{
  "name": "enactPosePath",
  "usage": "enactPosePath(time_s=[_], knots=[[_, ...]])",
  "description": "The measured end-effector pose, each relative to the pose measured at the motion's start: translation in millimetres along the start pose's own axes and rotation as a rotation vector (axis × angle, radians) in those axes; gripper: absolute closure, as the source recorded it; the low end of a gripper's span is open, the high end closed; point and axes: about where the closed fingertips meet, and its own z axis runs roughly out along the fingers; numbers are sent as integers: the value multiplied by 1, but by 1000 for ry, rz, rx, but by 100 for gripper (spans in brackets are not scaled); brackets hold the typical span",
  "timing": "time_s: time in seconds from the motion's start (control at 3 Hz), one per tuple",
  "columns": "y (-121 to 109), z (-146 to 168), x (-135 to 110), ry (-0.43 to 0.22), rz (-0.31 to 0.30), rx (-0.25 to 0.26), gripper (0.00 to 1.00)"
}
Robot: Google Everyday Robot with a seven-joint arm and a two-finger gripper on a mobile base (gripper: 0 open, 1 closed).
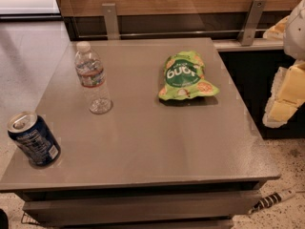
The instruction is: Pick pepsi can
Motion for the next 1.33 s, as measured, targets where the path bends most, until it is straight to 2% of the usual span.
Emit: enactPosePath(time_s=[0.33,0.67,1.0,1.33], knots=[[0,0,0,0,0,0,0],[2,5,-9,-56,29,-3,0],[14,11,-30,-157,41,-4,0],[27,21,-72,-341,31,2,0]])
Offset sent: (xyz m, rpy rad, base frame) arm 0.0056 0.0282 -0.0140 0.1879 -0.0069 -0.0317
